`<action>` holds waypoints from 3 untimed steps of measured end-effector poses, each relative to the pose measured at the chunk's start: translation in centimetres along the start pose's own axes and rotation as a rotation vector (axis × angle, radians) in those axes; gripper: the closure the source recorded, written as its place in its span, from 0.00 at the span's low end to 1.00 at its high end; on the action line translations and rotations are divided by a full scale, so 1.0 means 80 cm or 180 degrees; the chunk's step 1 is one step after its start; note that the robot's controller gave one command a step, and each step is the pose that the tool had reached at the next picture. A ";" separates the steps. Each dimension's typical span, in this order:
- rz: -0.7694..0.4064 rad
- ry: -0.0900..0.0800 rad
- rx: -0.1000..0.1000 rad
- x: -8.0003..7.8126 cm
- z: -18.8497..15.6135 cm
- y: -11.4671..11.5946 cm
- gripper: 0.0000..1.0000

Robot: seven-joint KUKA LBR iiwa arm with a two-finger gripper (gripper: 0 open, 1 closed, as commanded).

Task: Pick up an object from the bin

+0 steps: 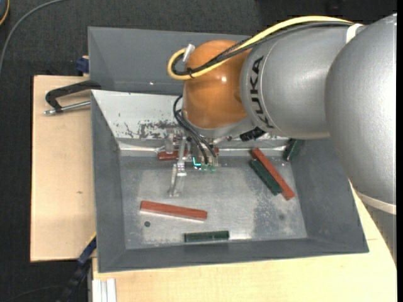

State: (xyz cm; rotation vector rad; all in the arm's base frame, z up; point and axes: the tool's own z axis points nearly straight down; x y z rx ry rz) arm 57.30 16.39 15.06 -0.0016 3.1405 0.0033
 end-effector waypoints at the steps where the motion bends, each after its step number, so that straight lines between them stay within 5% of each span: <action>1: -0.0404 0.0032 0.0008 0.061 0.103 0.009 0.00; 2: -0.0394 0.0004 0.0001 0.057 0.099 0.009 1.00; 3: -0.0302 -0.0038 -0.0014 0.064 -0.099 0.055 1.00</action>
Offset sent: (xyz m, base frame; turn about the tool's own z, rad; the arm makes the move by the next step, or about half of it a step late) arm -0.0460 0.0068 -0.0796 -0.1251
